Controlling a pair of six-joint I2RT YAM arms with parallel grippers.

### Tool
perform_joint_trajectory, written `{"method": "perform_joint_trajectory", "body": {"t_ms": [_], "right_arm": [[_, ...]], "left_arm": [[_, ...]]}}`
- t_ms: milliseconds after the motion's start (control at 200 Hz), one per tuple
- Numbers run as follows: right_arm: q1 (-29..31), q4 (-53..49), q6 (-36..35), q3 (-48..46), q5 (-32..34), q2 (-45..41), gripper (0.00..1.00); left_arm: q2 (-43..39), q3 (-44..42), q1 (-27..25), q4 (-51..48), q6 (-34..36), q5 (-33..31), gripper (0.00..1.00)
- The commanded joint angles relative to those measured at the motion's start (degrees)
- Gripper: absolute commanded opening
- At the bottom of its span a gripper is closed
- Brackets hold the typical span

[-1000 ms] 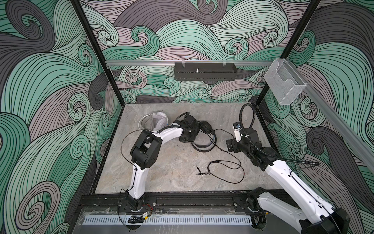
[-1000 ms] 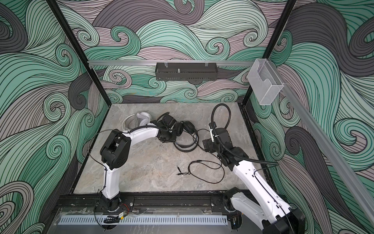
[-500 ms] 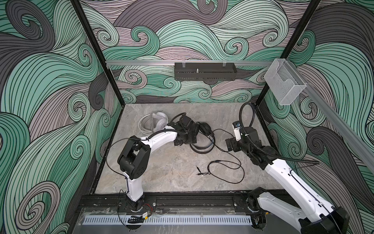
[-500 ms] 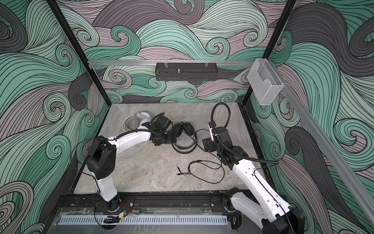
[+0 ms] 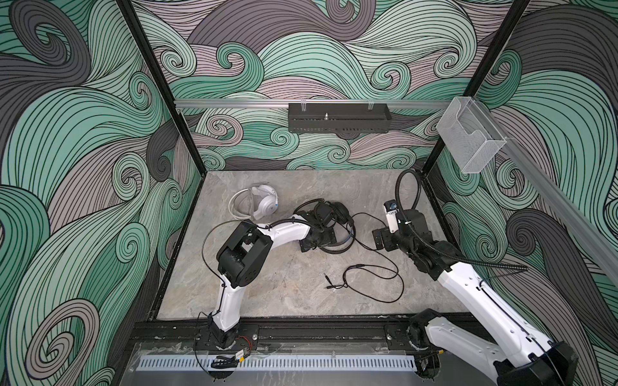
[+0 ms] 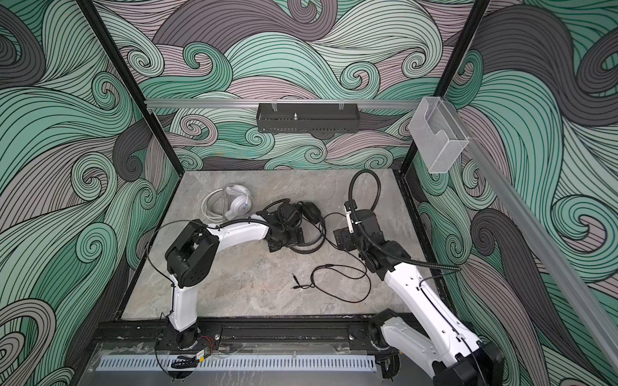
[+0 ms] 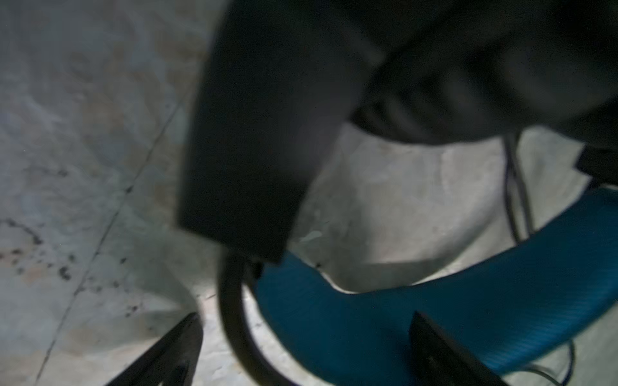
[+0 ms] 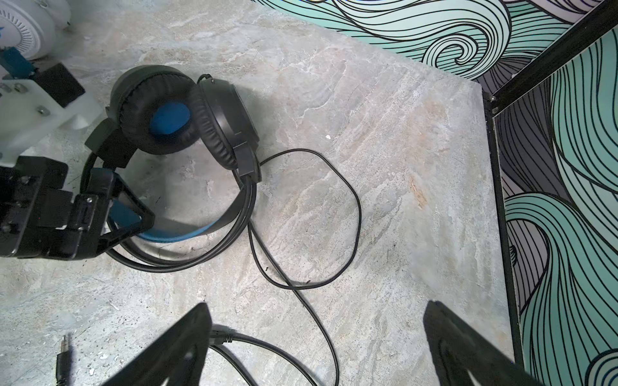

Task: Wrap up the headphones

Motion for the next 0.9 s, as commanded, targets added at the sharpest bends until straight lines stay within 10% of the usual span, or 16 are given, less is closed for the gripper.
{"method": "perform_joint_trajectory", "body": {"t_ms": [0,75,195,460,635,891], "right_arm": [[0.08,-0.49,0.06,1.17,-0.10,-0.44,1.00],[0.00,-0.47,-0.02,1.28,-0.11,-0.30,1.00],[0.05,-0.29,-0.11,1.26,-0.11,-0.11,1.00],[0.09,0.15,0.09,1.55,-0.64,0.50,1.00],[0.09,-0.24,-0.20,1.76,-0.31,0.18,1.00],[0.11,0.25,0.70,2.86,-1.43,1.76,1.00]], "left_arm": [[0.86,-0.99,0.00,-1.28,-0.91,-0.72,0.88],[-0.91,-2.41,0.27,-1.69,0.69,-2.14,0.80],[-4.19,-4.91,1.20,-3.50,4.48,-3.95,0.38],[-7.86,-3.40,3.51,-8.94,23.50,-9.97,0.02],[-6.95,-1.39,4.69,-9.33,48.53,-6.18,0.00],[-3.59,1.86,8.62,-10.70,52.78,-4.65,0.03]]}}
